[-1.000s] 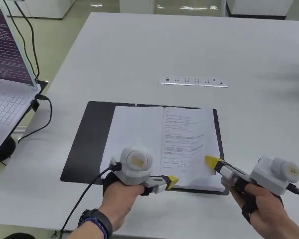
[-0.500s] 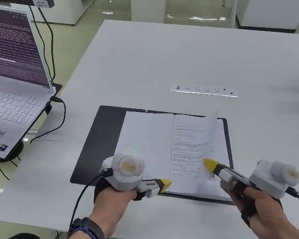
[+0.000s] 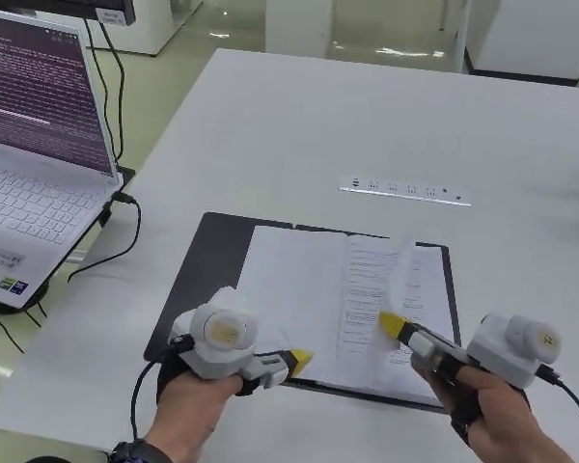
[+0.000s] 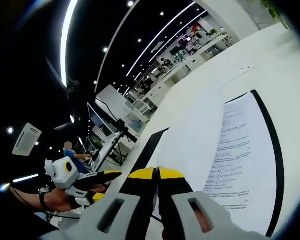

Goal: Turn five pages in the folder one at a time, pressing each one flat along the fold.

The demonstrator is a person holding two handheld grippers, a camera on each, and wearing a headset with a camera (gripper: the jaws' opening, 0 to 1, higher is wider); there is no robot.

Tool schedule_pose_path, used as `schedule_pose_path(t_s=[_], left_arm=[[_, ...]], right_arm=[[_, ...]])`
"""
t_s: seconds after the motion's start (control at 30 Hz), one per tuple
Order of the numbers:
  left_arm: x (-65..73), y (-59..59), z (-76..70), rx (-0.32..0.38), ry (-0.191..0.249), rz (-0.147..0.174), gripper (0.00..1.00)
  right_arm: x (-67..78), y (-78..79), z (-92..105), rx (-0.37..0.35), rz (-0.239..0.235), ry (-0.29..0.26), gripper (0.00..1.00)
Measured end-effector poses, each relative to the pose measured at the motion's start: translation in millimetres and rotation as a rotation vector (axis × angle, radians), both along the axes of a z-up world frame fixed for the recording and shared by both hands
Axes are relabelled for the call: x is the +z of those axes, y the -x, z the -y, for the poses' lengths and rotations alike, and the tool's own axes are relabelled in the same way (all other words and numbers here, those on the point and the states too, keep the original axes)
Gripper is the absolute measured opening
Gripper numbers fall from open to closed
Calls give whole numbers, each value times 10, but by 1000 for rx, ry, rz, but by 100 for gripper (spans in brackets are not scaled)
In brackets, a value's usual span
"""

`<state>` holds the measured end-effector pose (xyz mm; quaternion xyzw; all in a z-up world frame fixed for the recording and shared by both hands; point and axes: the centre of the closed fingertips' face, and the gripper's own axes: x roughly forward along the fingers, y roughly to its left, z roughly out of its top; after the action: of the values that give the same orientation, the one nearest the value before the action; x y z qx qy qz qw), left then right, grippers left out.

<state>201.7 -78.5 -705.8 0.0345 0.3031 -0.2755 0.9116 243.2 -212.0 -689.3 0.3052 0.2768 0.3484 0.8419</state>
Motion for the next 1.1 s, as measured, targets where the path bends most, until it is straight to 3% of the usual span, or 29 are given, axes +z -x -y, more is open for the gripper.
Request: schedule_pose_path(t_s=[0.1,0.53,1.1], left_arm=[[-30,14,-128,8,-22,2,64],[61,15,-524,83,6,16,65],[181,92,-850,108,-6,40,66]], right_arm=[[7,-12,-113,14,-3,-5,0],[17,-31,-543,81,-6,-9,0],[-92,64,-1061,149,-29,-24,0]])
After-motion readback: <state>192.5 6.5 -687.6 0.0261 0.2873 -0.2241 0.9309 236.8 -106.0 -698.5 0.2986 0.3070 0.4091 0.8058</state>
